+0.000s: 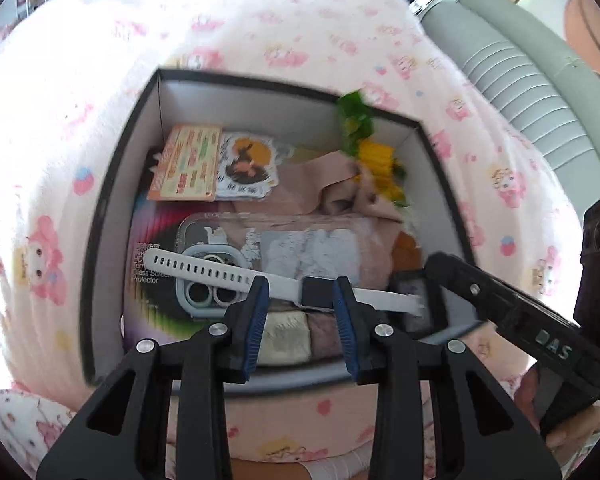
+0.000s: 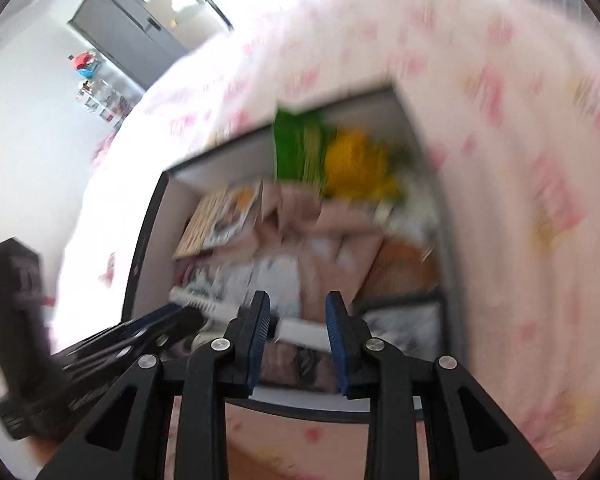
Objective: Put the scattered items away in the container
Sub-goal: 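Withdraw the right gripper from the box toward the white plush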
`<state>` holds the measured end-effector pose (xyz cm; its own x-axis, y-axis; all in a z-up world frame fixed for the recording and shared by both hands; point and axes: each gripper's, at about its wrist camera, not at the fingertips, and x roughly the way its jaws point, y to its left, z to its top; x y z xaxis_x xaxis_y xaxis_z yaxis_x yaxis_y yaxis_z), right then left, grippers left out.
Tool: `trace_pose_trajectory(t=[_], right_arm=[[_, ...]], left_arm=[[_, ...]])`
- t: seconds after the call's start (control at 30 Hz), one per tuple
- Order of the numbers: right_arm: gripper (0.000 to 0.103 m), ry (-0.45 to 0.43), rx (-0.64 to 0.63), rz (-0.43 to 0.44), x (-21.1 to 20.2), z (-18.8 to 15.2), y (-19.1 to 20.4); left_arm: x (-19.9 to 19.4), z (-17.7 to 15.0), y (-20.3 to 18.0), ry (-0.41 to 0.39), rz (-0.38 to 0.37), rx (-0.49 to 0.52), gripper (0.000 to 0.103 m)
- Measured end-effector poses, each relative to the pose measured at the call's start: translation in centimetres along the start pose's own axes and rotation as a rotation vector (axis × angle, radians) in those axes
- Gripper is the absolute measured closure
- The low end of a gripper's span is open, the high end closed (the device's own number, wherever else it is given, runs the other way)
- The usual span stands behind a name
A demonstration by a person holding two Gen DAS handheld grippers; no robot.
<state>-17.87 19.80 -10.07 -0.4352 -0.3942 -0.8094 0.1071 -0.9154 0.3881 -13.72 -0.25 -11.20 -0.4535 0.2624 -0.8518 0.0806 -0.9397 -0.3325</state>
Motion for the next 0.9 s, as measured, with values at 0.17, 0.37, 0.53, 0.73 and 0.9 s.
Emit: trace_pose_trajectory(t=[0.17, 0.37, 0.53, 0.73, 0.9], right_arm=[[0.073, -0.072, -0.012, -0.061, -2.8, -2.5, 1.4], [0.073, -0.132, -0.045, -0.060, -5.8, -4.8, 3.6], [0.072, -0.174, -0.081, -0.067, -8.0, -6.6, 6.1], [0.072, -0.187, -0.119, -0.065, -9.3, -8.3, 8.7], [0.072, -0.189, -0.159, -0.058, -9.8, -9.6, 11.1]], left_arm=[[-3.1, -1.2, -1.4, -0.058, -0.040, 0.050, 0.066], [-5.9, -3.1, -2.3, -0.078, -0.068, 0.108, 0.065], [-8.2, -4.7, -2.1, -0.092, -0.062, 0.115, 0.065], [-11.0, -6.5, -0.9, -0.129, -0.043, 0.126, 0.065], [-13.1, -7.8, 0.4, -0.156, -0.027, 0.138, 0.065]])
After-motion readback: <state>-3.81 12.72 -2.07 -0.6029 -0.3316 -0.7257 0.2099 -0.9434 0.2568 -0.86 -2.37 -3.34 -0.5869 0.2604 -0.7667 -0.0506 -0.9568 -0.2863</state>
